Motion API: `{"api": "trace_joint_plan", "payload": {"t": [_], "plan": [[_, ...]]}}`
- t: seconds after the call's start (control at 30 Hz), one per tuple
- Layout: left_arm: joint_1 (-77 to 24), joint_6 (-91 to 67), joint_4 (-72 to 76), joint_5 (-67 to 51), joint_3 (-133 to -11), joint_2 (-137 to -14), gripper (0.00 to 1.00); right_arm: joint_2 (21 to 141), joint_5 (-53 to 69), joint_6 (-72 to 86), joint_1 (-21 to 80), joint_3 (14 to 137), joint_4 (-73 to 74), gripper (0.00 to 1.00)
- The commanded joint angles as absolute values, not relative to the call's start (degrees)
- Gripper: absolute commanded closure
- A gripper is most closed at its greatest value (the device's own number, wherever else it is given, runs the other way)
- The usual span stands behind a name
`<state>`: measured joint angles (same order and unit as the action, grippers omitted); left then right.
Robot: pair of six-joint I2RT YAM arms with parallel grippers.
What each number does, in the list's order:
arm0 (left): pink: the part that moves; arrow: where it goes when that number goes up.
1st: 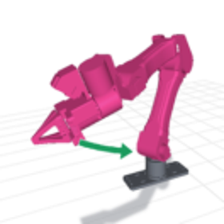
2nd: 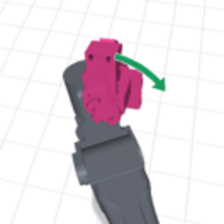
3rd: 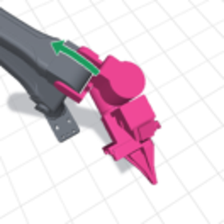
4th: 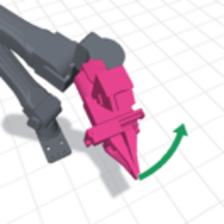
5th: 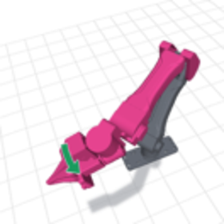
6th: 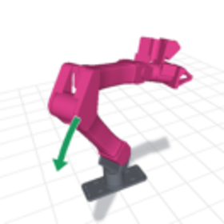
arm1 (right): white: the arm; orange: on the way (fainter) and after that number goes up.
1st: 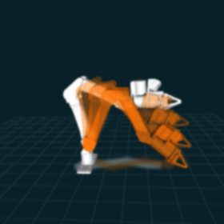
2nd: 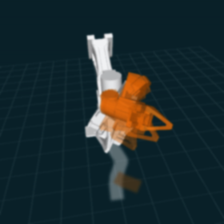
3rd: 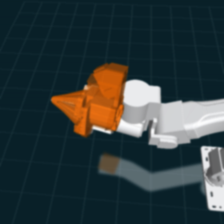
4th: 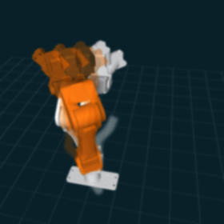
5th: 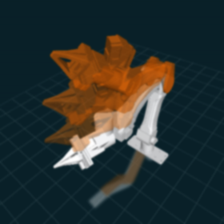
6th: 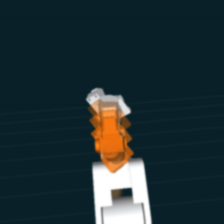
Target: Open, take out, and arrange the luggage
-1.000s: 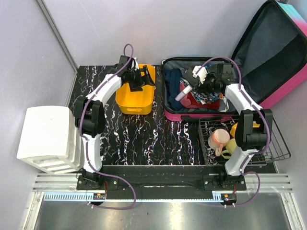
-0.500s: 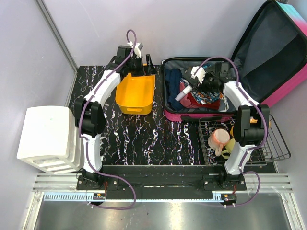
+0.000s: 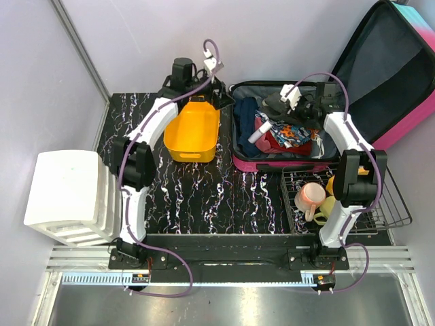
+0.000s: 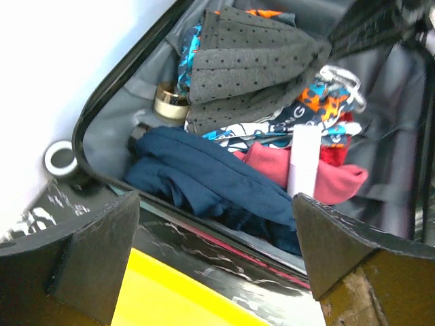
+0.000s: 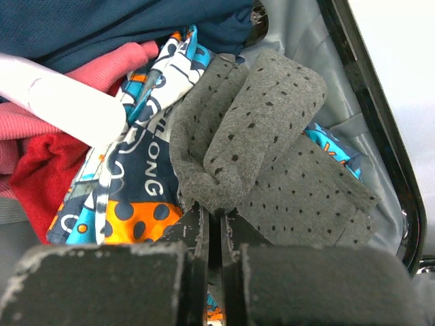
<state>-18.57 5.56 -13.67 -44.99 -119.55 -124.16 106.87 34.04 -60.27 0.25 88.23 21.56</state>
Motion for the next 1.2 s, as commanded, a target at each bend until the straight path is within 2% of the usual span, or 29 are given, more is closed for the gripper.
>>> {"api": "trace_joint_plan", "payload": {"t": [0.0, 0.2, 0.53, 1.17], "plan": [[-21.61, 26.24, -4.58, -52.91, -123.30, -127.87, 0.01, 101.35, 40.07, -58.97, -1.85, 89.22, 19.60, 1.00], [-28.47, 39.18, -5.01, -51.59, -126.31, -131.74, 0.01, 98.18, 43.68, -59.51, -1.85, 87.45, 19.69, 1.00], [-32.16, 37.35, 11.15, -52.29, -119.27, -132.01, 0.01, 95.45, 48.42, -58.09, -1.76, 87.45, 22.23, 1.00], [-35.68, 51.85, 13.54, -54.22, -117.07, -134.21, 0.01, 87.02, 54.75, -66.01, -0.35, 82.88, 33.31, 1.00]]}}
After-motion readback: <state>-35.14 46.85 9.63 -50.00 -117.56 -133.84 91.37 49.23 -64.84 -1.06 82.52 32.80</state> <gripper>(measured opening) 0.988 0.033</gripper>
